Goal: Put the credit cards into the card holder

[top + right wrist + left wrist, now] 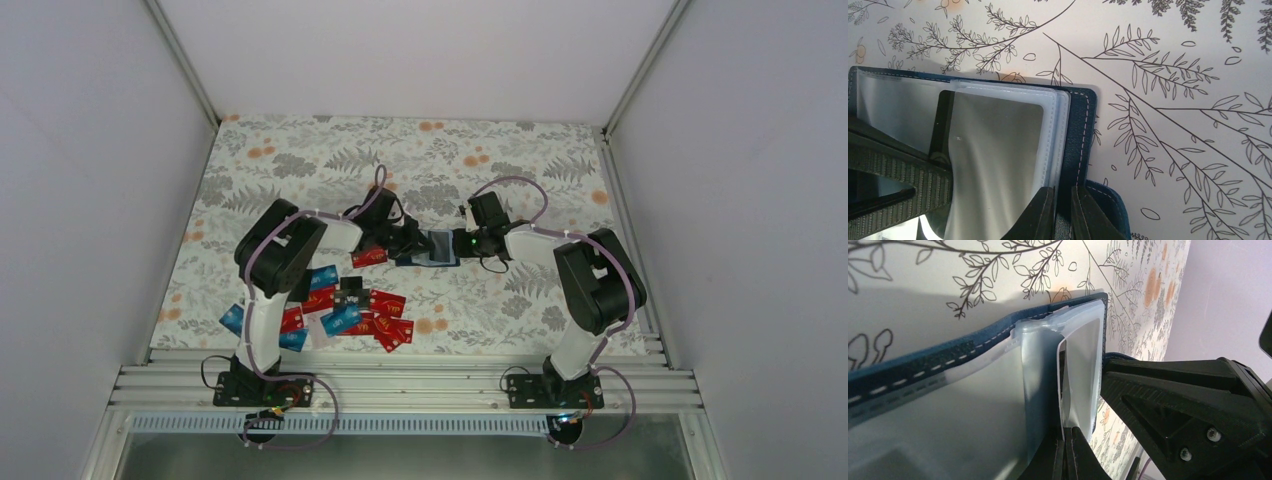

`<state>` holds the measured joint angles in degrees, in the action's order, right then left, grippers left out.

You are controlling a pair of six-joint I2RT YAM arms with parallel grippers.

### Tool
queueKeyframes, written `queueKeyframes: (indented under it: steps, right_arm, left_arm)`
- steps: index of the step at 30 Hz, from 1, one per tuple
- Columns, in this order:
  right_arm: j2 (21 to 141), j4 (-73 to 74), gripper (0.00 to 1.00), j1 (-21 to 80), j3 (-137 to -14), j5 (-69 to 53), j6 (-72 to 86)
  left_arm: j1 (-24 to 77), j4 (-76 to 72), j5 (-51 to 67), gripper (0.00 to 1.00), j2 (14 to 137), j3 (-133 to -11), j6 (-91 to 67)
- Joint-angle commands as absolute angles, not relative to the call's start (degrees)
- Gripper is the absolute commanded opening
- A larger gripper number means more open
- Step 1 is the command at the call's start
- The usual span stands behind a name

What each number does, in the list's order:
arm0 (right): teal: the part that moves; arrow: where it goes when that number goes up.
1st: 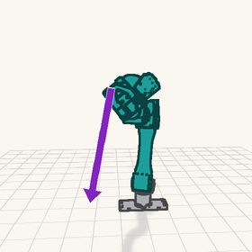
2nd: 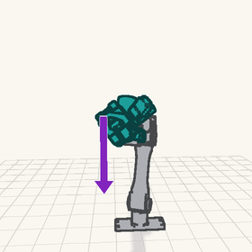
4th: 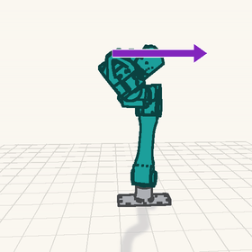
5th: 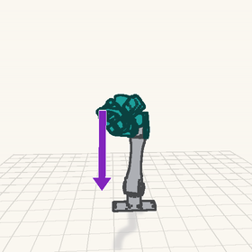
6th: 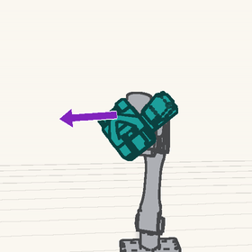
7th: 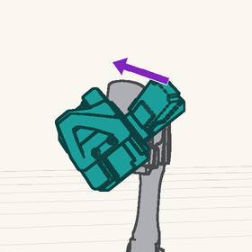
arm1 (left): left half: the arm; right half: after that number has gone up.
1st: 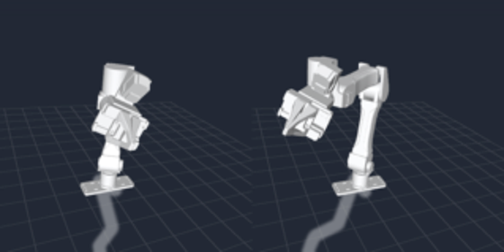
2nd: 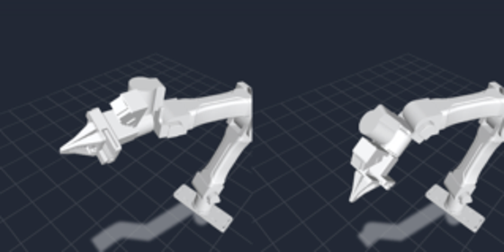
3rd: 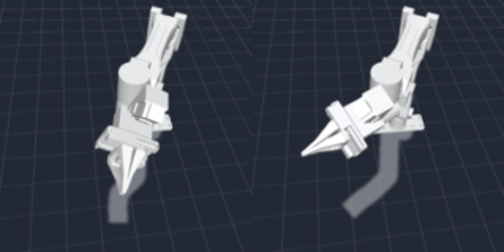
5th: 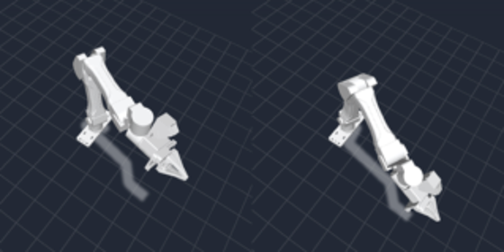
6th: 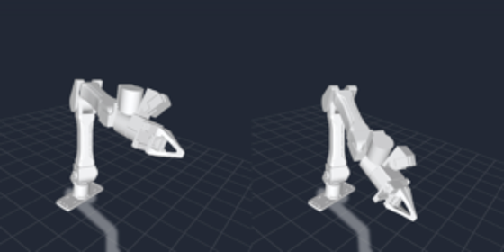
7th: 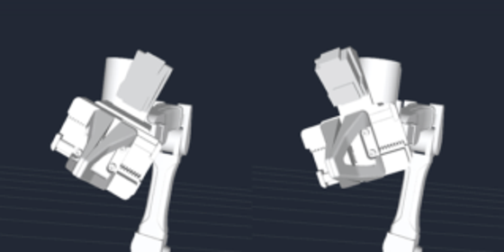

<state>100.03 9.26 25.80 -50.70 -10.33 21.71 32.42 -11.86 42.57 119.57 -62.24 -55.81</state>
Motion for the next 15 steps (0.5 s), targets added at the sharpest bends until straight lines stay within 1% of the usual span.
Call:
queueKeyframes:
  steps: [1,8,15]
  right_arm:
    - [103.8,13.4,0.13,26.1,-49.1,-10.3,21.0]
    - [103.9,13.4,0.13,26.1,-49.2,-10.3,21.0]
    - [104.0,13.5,0.13,26.1,-49.2,-10.2,21.0]
  left_arm:
    - [34.1,-8.3,41.5,0.02,122.6,-63.6,-55.7]
    - [34.2,-6.6,40.0,0.04,121.9,-63.2,-54.7]
    - [34.2,-4.0,36.5,0.16,119.1,-62.3,-53.3]
